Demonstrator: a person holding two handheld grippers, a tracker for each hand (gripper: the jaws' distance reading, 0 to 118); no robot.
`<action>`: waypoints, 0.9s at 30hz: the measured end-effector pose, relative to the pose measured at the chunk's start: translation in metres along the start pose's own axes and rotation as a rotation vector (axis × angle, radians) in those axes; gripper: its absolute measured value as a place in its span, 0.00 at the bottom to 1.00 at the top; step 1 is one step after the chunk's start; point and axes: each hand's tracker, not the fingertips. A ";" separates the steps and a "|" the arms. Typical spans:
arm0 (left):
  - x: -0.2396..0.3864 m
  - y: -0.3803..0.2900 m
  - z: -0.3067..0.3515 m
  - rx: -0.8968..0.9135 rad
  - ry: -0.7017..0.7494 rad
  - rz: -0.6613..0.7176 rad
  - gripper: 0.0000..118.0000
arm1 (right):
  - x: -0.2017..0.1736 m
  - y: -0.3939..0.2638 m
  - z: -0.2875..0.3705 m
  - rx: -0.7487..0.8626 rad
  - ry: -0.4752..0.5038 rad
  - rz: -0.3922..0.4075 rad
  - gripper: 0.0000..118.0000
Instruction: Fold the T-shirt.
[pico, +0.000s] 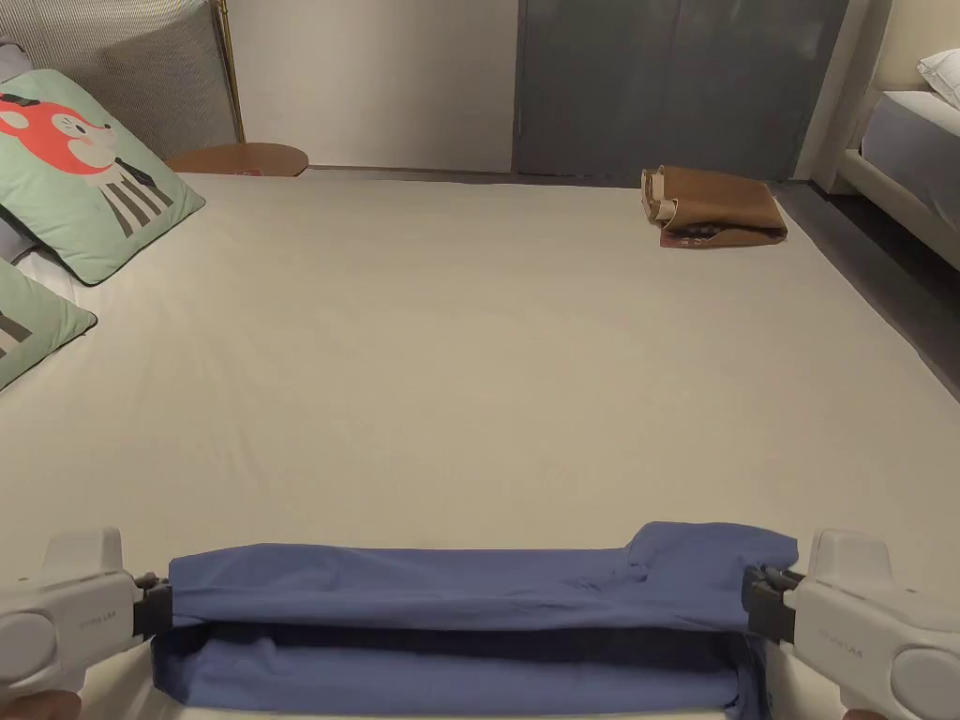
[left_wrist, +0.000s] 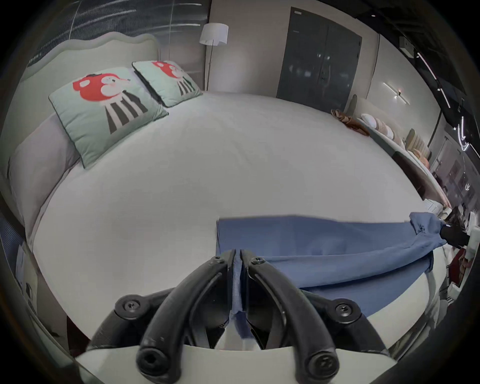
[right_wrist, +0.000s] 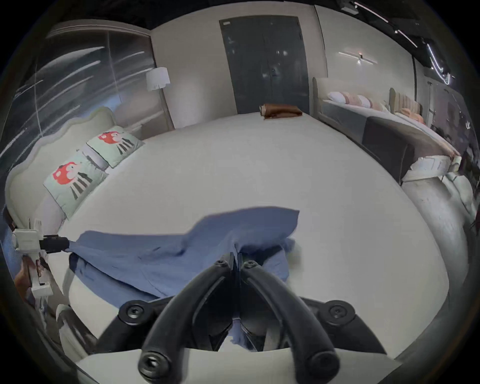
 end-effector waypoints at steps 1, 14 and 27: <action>-0.001 -0.007 -0.001 -0.012 0.006 -0.001 0.01 | 0.000 -0.005 0.001 -0.025 -0.011 -0.004 0.02; 0.009 -0.020 -0.011 -0.074 0.079 -0.037 0.18 | -0.010 -0.025 -0.008 -0.085 -0.100 -0.005 0.10; 0.088 0.055 0.097 0.563 -0.073 0.001 0.88 | -0.106 0.074 0.079 0.474 -0.128 0.086 0.93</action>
